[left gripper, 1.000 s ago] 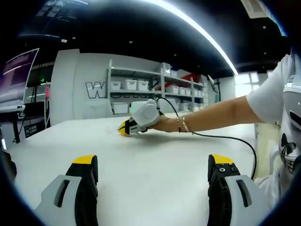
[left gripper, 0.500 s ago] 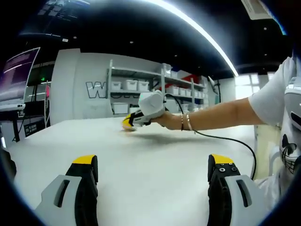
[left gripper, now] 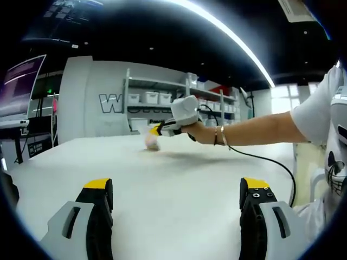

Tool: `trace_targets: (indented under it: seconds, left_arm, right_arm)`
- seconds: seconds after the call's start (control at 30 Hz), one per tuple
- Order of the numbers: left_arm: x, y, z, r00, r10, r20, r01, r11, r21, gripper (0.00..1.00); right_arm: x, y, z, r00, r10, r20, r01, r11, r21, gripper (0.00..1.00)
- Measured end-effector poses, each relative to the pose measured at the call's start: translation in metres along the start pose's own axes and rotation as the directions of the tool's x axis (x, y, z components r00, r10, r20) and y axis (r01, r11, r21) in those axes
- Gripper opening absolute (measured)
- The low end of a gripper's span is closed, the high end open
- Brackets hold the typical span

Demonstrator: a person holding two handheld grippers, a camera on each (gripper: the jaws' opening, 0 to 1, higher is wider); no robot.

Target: Open the resealable bag by pulling the two sides of the seal apart until the entire bag opening is separated and visibly accessible.

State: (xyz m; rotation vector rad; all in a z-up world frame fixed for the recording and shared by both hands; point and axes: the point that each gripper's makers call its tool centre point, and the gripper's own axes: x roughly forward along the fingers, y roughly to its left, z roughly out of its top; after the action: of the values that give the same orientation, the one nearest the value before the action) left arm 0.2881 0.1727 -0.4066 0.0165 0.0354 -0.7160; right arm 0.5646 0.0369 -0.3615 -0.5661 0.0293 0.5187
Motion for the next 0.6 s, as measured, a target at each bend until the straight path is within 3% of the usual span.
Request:
trace_targets:
  seconds: [0.33, 0.6]
  left_arm:
    - [-0.001, 0.001, 0.0, 1.0, 0.001, 0.0, -0.001, 1.0, 0.0, 0.96]
    - [-0.002, 0.0, 0.0, 1.0, -0.001, 0.005, 0.001, 1.0, -0.008, 0.96]
  right_arm:
    - [-0.012, -0.01, 0.005, 0.999, -0.032, 0.008, 0.032, 0.999, 0.019, 0.0]
    - [-0.026, -0.006, 0.005, 0.999, -0.044, 0.014, 0.044, 0.999, 0.026, 0.0]
